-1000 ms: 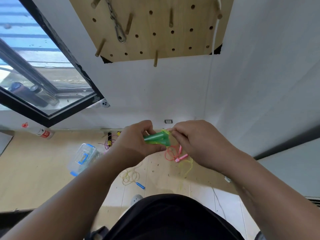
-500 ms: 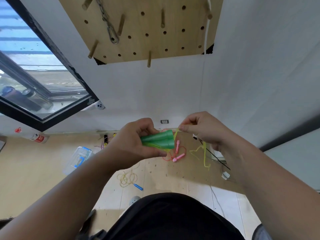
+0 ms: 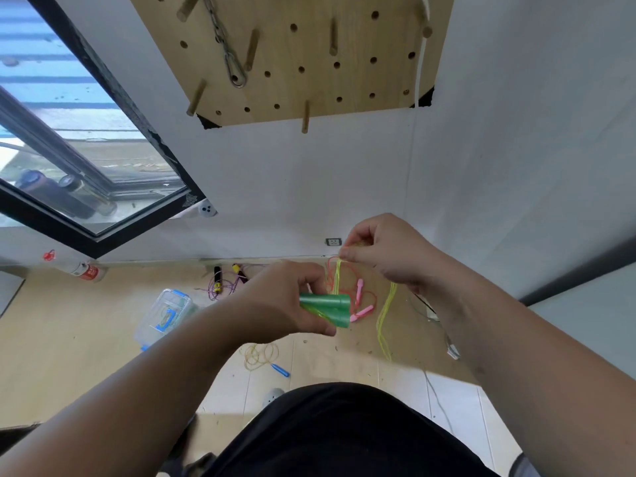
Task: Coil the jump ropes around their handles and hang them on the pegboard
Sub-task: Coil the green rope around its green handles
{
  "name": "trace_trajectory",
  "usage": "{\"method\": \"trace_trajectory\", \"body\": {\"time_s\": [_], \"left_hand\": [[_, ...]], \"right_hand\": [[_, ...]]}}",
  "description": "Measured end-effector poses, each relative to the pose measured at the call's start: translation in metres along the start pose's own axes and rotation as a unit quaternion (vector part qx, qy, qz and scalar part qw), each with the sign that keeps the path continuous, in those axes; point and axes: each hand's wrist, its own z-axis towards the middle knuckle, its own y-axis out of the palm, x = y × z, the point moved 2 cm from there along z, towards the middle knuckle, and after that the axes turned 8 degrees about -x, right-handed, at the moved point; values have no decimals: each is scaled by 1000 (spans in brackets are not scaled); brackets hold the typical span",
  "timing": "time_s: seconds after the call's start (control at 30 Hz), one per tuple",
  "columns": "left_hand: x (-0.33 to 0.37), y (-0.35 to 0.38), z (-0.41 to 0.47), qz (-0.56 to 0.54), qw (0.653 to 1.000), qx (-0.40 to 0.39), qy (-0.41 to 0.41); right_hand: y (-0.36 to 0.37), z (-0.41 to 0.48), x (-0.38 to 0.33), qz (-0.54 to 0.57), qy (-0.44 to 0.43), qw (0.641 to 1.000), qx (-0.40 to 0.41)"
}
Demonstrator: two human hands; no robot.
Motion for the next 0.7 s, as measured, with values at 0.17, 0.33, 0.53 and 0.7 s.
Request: {"method": "trace_trajectory", "body": {"time_s": [0.17, 0.33, 0.53, 0.7], "left_hand": [[-15, -13, 8, -95, 980, 167, -48], [-11, -22, 7, -334, 912, 238, -22], [1, -26, -2, -544, 817, 191, 22], [10, -2, -2, -533, 842, 70, 44]], "right_hand": [[10, -27, -36, -112, -62, 989, 71], [31, -50, -31, -77, -111, 984, 115], [47, -51, 23, -21, -116, 990, 80], [38, -37, 42, -113, -107, 987, 45]]}}
